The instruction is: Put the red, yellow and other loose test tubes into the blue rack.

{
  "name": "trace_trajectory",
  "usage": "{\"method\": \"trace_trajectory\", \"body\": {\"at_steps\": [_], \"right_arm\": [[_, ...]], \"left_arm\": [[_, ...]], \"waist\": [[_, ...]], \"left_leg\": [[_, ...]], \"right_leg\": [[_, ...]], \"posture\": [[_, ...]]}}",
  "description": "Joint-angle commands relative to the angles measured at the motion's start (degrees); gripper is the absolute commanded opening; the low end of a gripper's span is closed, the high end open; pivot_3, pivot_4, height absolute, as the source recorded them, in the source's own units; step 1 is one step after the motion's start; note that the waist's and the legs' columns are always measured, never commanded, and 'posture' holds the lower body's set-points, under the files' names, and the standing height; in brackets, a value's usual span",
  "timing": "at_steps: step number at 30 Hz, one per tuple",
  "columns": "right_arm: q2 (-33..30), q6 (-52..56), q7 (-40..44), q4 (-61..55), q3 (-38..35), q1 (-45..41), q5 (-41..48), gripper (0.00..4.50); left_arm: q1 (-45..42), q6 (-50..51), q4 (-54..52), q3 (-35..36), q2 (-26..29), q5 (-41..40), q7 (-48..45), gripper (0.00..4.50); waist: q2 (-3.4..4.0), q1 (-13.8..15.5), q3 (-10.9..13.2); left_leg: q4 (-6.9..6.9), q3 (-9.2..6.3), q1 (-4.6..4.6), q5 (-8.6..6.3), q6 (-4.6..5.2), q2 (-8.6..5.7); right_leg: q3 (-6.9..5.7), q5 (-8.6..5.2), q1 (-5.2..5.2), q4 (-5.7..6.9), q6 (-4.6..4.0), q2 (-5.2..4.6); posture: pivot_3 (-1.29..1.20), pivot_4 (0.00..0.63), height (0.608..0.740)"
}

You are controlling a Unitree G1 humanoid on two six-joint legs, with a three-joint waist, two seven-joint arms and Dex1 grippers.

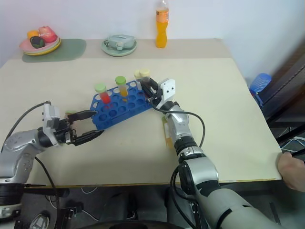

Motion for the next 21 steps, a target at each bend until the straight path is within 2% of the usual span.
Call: {"method": "trace_trajectory", "body": {"at_steps": [1,6,16,21], "right_arm": [[0.2,-0.7,-2.4,3.7,-0.1,1.9,-1.9,0.98],[-0.1,-2.6,-6.3,5.7,-0.1,1.2,-3.7,0.98],[0.5,-3.4,-7.1,7.1,-0.4,0.1,-4.7,0.98],[1.3,-3.6,-1.3,5.9,-2.4,0.5,-1.3,0.98]], "left_arm": [[-0.8,-0.2,-1.5,1.9,-1.3,-1.4,2.4,4.50],[-1.6,-0.8,-0.7,1.5,-1.9,-1.2,3.1,4.50],[-1.1,-1.1,-0.6,2.1,-1.5,-1.2,3.1,4.50],[-0.6,-1.4,-1.1,1.6,-2.1,-1.2,3.5,4.50]], "waist": [[0.00,0.0,0.0],[0.00,0.2,-0.1],[0.02,0.5,-0.1],[0.03,0.5,0.0]], "left_leg": [[0.00,0.00,0.01,0.00,0.00,0.00],[0.01,-0.01,0.04,0.00,0.00,-0.01],[0.01,0.00,0.06,0.00,0.00,-0.01],[0.01,0.00,0.06,0.00,0.00,-0.01]], "right_leg": [[0.00,0.00,0.01,0.00,0.00,0.00],[0.00,0.00,0.06,-0.01,0.00,-0.01],[0.00,0.00,0.09,-0.04,-0.01,-0.02],[0.00,0.00,0.09,-0.05,0.00,-0.02]], "posture": [[0.00,0.150,0.740],[0.00,0.150,0.740],[0.00,0.150,0.740],[0.00,0.150,0.740]]}}
